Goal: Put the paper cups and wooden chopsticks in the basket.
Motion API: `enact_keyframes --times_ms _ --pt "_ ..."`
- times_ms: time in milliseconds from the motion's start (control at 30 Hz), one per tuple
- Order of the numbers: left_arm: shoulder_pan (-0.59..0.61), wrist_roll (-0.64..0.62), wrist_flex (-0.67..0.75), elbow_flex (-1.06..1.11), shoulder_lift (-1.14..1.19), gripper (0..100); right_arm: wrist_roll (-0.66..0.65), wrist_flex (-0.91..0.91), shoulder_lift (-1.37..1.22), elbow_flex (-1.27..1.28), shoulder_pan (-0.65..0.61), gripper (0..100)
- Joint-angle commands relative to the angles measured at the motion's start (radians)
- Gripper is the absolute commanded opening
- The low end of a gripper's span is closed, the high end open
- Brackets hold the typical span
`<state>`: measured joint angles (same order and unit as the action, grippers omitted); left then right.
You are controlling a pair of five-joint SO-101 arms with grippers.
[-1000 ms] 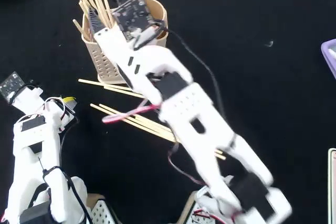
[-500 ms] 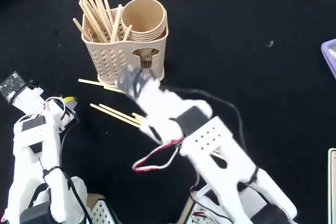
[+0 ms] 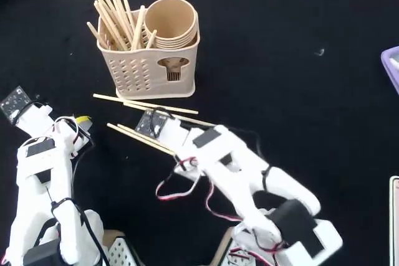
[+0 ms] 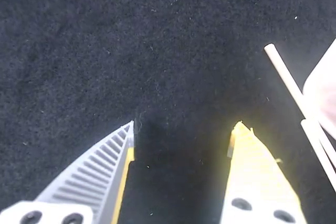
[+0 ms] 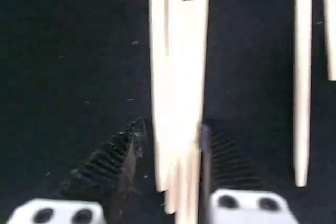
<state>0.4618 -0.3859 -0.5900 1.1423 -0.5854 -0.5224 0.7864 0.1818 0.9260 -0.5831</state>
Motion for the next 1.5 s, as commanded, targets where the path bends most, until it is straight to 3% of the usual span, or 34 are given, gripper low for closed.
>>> enact_keyframes --times_ms 0,267,533,800,933,1133,1467 --pt "-0.007 -0.011 0.017 -0.010 -0.015 29 -0.025 -0.025 -0.022 -0.064 0.055 0.6" --pt "-0.007 -0.011 0.017 -0.010 -0.015 29 -0.026 0.114 0.054 -0.147 0.153 1.1" --pt "-0.007 -0.011 0.017 -0.010 -0.015 29 -0.026 0.215 0.263 -0.140 0.110 1.1" --pt "-0.005 -0.011 0.014 -0.010 -0.015 29 -0.015 -0.084 0.193 0.111 -0.049 1.2" --pt "-0.005 -0.011 0.014 -0.010 -0.015 29 0.037 -0.061 0.137 0.093 -0.094 2.4" --pt "-0.005 -0.011 0.014 -0.010 -0.015 29 0.054 0.023 0.048 -0.015 -0.094 17.2" --pt "-0.007 -0.011 0.015 -0.010 -0.015 29 0.046 0.014 0.019 -0.065 -0.097 14.5"
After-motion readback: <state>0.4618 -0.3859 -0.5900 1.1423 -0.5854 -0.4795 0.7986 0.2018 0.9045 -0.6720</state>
